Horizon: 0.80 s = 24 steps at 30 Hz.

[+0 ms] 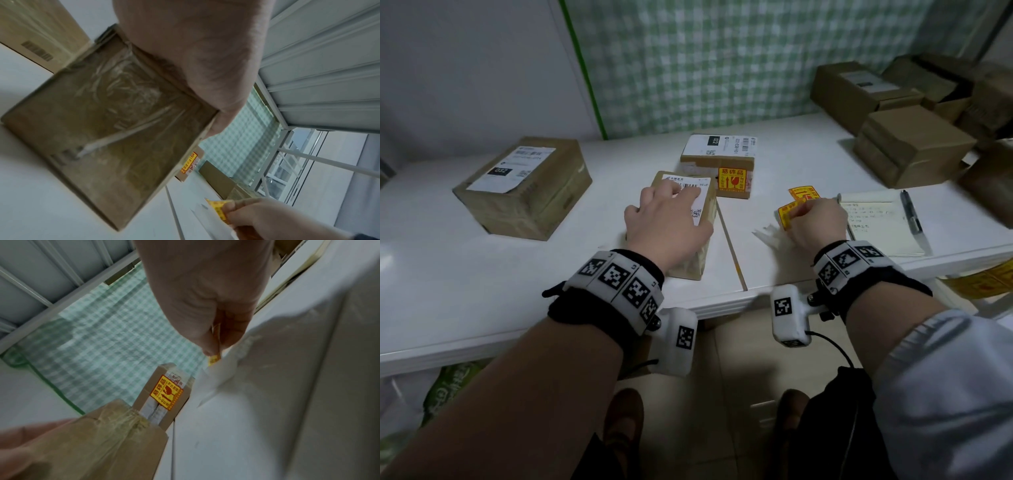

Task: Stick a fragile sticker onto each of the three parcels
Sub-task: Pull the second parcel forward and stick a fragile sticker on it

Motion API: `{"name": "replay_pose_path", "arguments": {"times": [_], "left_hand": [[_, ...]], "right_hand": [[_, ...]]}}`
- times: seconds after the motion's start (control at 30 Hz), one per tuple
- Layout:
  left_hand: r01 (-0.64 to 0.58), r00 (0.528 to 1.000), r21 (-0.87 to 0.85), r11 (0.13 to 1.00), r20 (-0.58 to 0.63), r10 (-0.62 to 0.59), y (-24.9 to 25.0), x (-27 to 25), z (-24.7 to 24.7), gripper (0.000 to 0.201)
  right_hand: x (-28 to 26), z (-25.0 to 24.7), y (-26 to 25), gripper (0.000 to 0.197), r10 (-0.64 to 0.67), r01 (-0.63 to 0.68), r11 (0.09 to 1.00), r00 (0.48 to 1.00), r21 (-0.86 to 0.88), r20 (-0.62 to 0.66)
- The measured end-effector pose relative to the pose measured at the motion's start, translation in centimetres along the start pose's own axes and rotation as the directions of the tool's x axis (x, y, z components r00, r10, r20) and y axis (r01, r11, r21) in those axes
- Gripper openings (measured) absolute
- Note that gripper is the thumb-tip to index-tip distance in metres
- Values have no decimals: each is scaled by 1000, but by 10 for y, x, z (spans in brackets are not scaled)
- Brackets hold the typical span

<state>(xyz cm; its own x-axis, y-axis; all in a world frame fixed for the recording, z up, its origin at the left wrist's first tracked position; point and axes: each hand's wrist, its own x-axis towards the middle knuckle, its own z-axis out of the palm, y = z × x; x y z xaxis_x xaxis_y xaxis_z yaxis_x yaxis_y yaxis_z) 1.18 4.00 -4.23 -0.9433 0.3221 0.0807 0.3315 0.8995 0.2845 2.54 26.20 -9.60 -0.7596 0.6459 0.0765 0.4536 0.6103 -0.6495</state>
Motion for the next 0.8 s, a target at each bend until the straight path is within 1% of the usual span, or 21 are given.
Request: {"name": "replay_pose_path", "arguments": {"times": [0.1,0.17,0.2,0.23,0.3,0.33,0.37,0.4,0.47,0.53,0.6,0.63,0.7,0.77,0.8], "left_hand": [[-15,996,-3,1000,91,15,-3,3,-10,58],[-6,989,46,999,148,-1,-3,7,-20,52],[-1,992,51,999,130,-6,-3,8,-24,45],[1,997,11,1000,77,-2,-3,8,-28,39],[-50,996,-189,981,-88,34,0,5,-34,45],[-92,986,-310,946,-162,43,3,2,-37,49],[-122,979,-435,892,-202,35,6,-3,-40,49],[-121,980,-558,821,-198,10,8,-7,-43,46],[-60,994,-773,632,-107,-36,11,-18,-47,33],[8,998,-901,434,-17,-54,10,-25,-47,30],[50,997,-957,284,29,-77,7,-33,-47,30],[55,994,-971,234,32,-100,5,-36,-46,31],[45,990,-985,169,21,-138,-1,-40,-44,33],[28,988,-987,160,3,-153,-7,-44,-42,33],[22,987,-986,166,-5,-158,-9,-45,-41,33]], "right_hand": [[-6,-15,-7,31,-30,32,975,999,218,-11],[-12,-24,-18,30,-87,46,909,993,415,80],[-17,-29,-24,30,-123,38,869,982,493,141],[-23,-34,-31,29,-164,32,832,968,554,191],[-36,-41,-45,26,-246,31,766,937,642,248],[-43,-44,-51,25,-281,34,738,923,674,262],[-50,-45,-56,25,-312,36,712,911,701,270],[-57,-46,-61,26,-338,36,688,900,725,275],[-71,-44,-70,28,-373,22,644,881,764,289],[-83,-42,-78,29,-404,11,615,863,788,303],[-93,-40,-82,31,-424,-5,587,850,809,313],[-96,-39,-82,31,-419,-21,573,851,819,315],[-101,-39,-82,25,-389,-62,559,861,827,327],[-104,-40,-81,11,-384,-92,574,847,814,367],[-106,-41,-80,8,-394,-97,589,832,802,390]]}}
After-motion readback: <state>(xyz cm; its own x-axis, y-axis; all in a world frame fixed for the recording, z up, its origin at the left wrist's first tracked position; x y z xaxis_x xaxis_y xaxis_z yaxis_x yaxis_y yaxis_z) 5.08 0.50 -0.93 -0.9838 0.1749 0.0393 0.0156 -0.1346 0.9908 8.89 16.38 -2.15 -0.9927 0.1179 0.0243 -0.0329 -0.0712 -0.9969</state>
